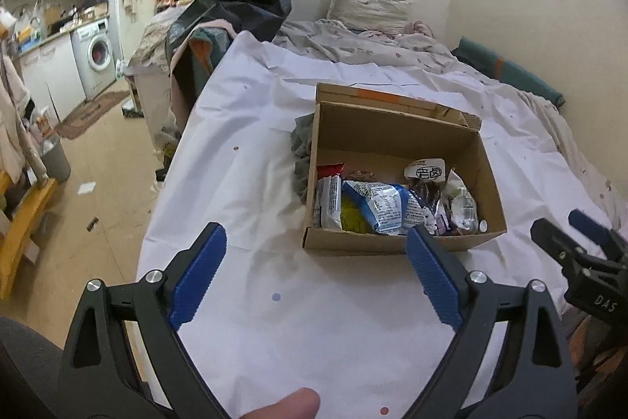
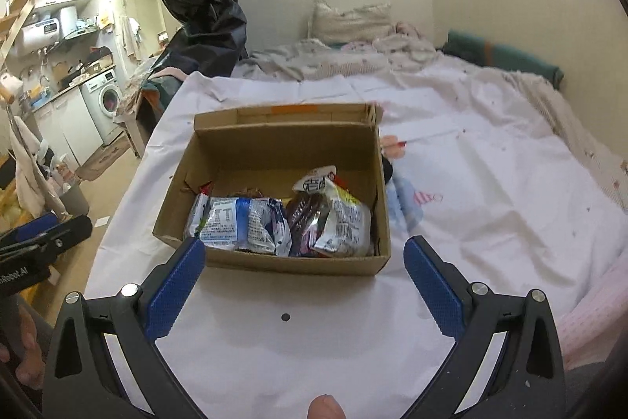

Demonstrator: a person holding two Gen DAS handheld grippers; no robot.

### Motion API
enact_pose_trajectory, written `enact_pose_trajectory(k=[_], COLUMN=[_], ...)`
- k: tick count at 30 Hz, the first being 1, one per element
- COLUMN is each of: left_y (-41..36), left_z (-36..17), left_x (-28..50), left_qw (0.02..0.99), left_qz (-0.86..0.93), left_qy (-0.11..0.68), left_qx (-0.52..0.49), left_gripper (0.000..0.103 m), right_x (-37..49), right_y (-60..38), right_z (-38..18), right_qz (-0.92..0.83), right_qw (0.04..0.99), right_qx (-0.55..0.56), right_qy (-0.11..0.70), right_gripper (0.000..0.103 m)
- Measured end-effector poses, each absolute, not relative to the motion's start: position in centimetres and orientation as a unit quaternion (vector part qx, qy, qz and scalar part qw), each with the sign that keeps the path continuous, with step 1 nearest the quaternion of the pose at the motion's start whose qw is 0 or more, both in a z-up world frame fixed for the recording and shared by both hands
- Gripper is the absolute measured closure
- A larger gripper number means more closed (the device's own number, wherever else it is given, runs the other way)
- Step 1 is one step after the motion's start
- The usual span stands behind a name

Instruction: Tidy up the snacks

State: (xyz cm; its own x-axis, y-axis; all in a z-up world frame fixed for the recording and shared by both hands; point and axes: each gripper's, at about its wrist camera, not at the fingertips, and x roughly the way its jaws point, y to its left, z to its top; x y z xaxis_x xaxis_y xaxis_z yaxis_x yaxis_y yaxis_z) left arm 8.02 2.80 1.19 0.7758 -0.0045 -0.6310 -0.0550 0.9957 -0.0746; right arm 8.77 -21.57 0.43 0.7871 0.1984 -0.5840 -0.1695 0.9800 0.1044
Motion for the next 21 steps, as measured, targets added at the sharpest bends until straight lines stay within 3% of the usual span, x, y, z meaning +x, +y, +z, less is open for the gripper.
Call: enact_pose_trajectory(k=[2, 21], left_y=[2.59, 2.26], left_z=[1.39, 1.42], left_x=[7.81, 7.77], left_qw=[0.945, 0.949], left_qz=[0.014, 0.009], left_qy=[0.323, 0.313], left_qx=[-0.039, -0.034], left_gripper=[0.002, 0.0], right_x=[8.68, 8.81], right_y=[-21.4, -21.32], right_z=[0.48, 0.35], right_qz=[0.096, 0.094], right_qw=[0.946, 0.947], right_qx=[0.018, 0.022], right_qy=[0.309, 0.307], right_gripper=[0.0, 0.0])
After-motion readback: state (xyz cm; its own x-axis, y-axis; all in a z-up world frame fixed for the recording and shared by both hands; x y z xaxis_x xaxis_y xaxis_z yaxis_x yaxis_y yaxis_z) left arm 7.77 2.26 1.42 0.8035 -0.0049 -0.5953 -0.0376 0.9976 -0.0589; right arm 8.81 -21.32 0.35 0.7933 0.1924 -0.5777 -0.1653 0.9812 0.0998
